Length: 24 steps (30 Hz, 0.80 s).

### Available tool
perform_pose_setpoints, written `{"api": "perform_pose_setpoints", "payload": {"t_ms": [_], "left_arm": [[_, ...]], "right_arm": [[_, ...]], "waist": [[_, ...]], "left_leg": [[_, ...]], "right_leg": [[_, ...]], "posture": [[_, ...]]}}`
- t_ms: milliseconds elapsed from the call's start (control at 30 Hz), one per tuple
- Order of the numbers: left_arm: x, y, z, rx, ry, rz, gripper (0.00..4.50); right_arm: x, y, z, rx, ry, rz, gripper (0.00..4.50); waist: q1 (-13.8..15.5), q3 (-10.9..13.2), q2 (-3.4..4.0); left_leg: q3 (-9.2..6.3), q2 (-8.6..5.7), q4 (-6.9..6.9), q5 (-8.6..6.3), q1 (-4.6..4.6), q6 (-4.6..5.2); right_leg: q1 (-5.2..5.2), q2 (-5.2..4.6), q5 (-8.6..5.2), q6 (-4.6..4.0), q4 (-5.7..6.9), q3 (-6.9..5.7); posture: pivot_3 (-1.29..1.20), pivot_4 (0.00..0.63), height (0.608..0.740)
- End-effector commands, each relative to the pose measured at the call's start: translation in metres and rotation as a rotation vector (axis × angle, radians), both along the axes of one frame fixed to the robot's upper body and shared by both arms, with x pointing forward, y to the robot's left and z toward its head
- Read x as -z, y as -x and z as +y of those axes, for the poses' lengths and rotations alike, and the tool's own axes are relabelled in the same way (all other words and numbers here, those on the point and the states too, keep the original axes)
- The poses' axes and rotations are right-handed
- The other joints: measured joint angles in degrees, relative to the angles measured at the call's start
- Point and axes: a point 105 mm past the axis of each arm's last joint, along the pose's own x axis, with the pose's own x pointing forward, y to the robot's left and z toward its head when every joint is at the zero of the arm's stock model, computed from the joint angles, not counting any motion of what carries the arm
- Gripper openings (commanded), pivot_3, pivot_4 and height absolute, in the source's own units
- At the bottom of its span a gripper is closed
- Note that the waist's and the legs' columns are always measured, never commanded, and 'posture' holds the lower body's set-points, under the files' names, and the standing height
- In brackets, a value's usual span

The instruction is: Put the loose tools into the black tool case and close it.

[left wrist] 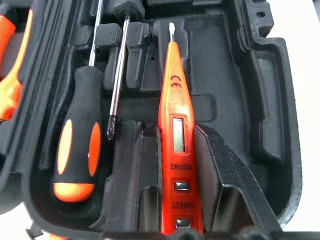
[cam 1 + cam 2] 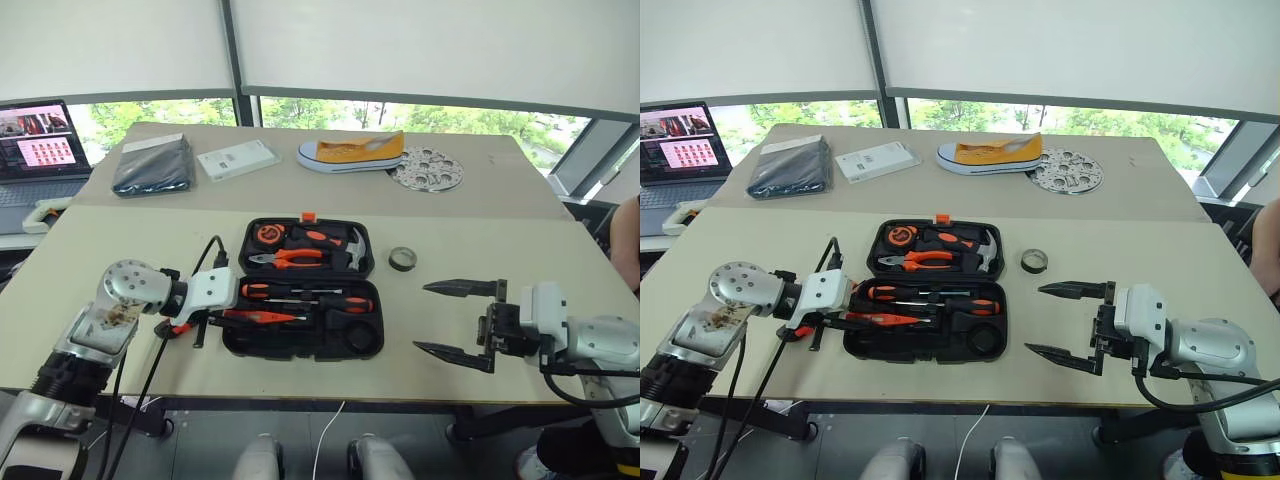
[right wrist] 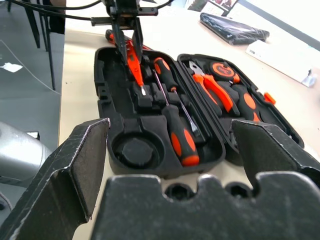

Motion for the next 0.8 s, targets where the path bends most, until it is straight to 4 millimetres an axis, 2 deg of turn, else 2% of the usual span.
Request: {"api": "perform_pose_setpoints", "payload": {"t_ms": [33,133,433,633,800], "left_arm": [[-0.003,-0.014,-0.004,-0.051,0.005,-0.021,0.47],[-0.006,-0.014,-0.015,-0.027,0.046,0.007,0.47],[0.005,-0.012,-0.022,0.023,-0.023,0.022,0.47],[0.016,-0.011,-0.008,0.013,-0.155,0.049,0.47],[0.022,-0.004,-0.006,0.026,-0.162,0.087,0.47]], "right_arm": [[-0.013,0.001,0.007,-0.015,-0.052,-0.024,4.50],[-0.014,0.000,0.009,-0.014,-0.059,-0.019,4.50],[-0.011,0.002,0.011,-0.015,-0.059,0.001,4.50],[-0.010,0.001,0.012,-0.014,-0.056,0.004,4.50],[-0.010,-0.001,0.012,-0.014,-0.057,0.006,4.50]], "waist": [[0.20,0.00,0.00],[0.27,0.00,0.01],[0.19,0.00,0.01],[0.17,0.00,0.01],[-0.66,-0.01,0.02]], "left_leg": [[0.00,0.00,0.01,0.00,0.00,0.00],[0.00,-0.03,0.07,0.00,-0.02,0.00],[0.00,-0.02,0.06,0.00,0.00,0.00],[0.00,-0.04,0.07,0.00,0.04,0.00],[0.00,0.02,0.06,0.00,0.14,0.00]], "right_leg": [[0.00,0.00,0.00,0.00,0.00,0.00],[0.01,-0.01,0.04,0.07,0.03,0.00],[0.03,0.00,0.04,0.06,0.03,0.02],[0.06,0.00,0.04,0.07,0.02,0.04],[0.08,0.07,0.03,0.05,0.09,0.09]], "posture": [[0.00,0.150,0.740],[0.00,0.150,0.740],[0.00,0.150,0.740],[0.00,0.150,0.740],[0.00,0.150,0.740]]}}
